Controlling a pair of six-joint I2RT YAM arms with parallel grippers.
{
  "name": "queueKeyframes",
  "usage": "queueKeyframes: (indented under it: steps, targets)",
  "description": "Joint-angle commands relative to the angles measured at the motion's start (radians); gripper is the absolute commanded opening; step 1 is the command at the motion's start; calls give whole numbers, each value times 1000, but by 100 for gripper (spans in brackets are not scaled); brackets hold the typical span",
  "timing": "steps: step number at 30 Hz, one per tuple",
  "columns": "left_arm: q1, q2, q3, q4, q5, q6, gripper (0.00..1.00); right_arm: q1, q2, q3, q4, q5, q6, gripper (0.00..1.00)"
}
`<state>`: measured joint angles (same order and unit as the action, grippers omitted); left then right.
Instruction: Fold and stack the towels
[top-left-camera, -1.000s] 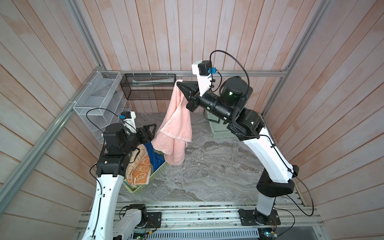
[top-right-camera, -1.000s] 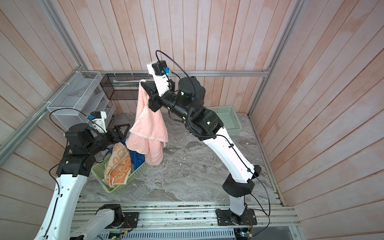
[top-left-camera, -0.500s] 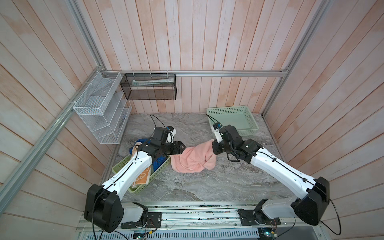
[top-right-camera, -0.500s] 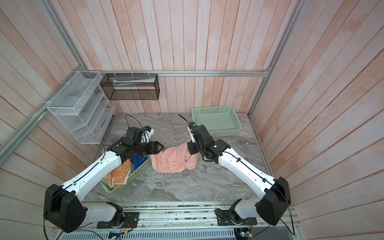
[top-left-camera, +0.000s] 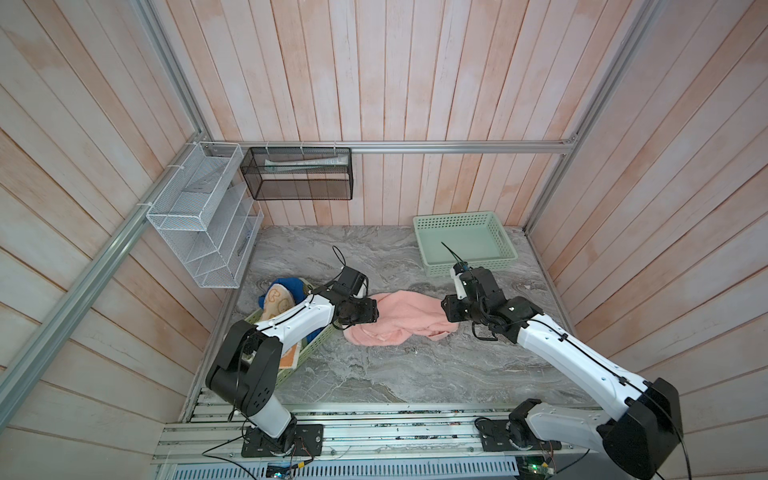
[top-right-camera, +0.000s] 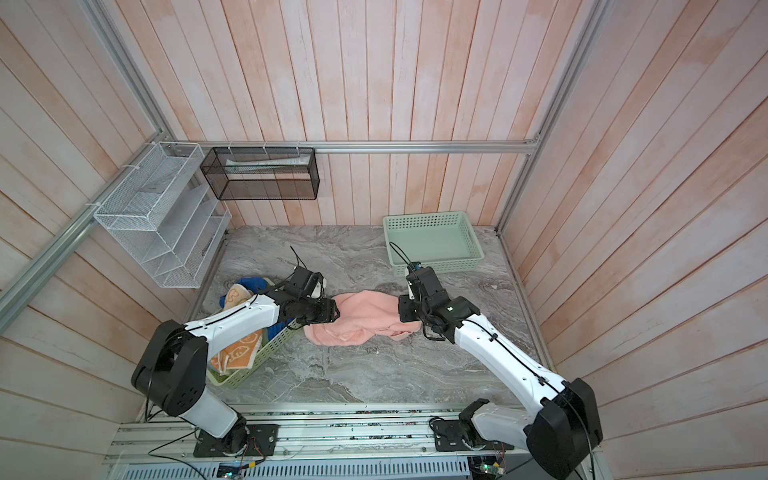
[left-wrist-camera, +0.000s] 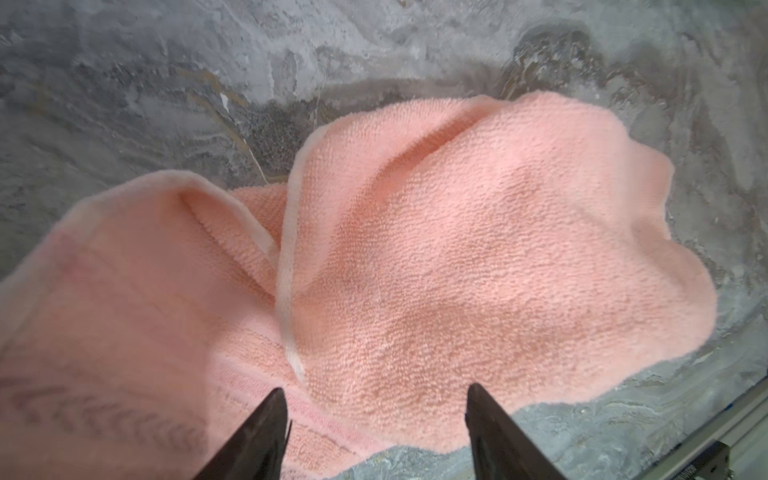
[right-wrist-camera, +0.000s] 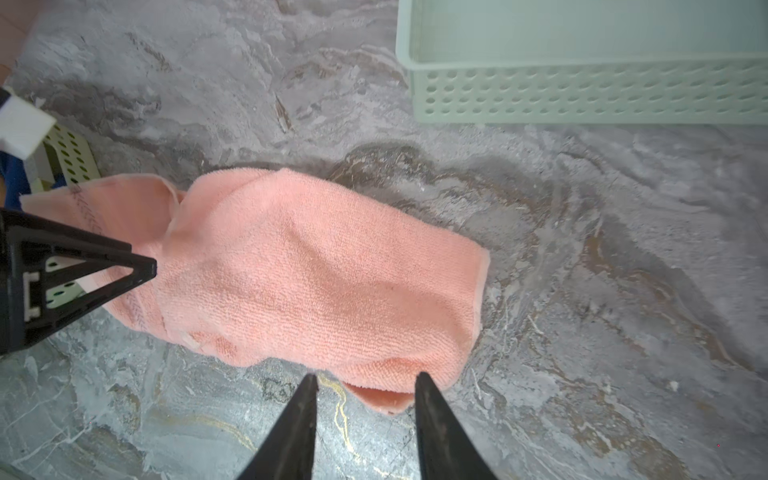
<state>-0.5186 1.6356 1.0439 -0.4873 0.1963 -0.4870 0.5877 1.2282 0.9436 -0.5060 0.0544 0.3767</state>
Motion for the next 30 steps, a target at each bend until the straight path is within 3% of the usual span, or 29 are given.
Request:
queueKeyframes:
  steps: [1,8,11,16,19,23,30]
  targets:
    - [-26,38,-6,37,-7,-38,70,16,29,-69,66,-102,45,46]
    - [-91,153,32,120,67,-74,67,63,121,-170,218,-185,84,54]
    - [-139,211,97,161,107,-104,58,66,131,-135,171,-155,76,53]
    - [-198,256,250,179,145,-129,56,67,39,-152,152,-97,76,51]
    - [-185,219,318,83,35,-107,63,95,3,-174,154,-79,88,51]
    - [-133,117,297,-60,-152,-101,73,180,23,-197,195,-60,111,51]
    - [-94,35,128,-167,-289,-136,74,263,160,-180,297,-99,133,51]
